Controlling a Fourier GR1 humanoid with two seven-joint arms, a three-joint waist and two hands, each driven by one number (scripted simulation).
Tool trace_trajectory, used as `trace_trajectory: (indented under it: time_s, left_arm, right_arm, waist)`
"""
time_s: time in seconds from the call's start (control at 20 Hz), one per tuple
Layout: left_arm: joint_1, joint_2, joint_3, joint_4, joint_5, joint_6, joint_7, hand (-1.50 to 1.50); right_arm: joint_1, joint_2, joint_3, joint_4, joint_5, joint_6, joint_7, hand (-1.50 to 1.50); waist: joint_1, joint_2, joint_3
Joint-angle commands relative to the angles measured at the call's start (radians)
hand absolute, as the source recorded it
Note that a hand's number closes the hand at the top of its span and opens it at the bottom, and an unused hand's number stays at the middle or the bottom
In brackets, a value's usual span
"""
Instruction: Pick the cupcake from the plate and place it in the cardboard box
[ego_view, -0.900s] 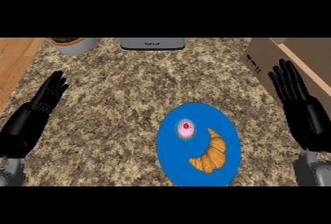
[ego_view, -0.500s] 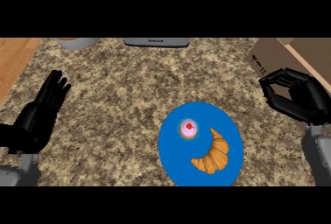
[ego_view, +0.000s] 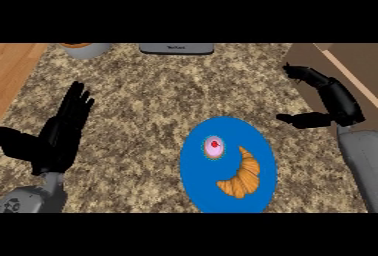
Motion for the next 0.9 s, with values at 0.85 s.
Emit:
trace_trajectory:
  time_s: [0.85]
  left_arm:
    - [0.012, -0.055, 0.030, -0.026, -0.060, 0.013, 0.032, 0.00]
  right_arm:
    - [-0.216, 0.038, 0.172, -0.317, -0.088, 0.549, 0.674, -1.50]
  waist:
    - [-0.026, -0.010, -0.001]
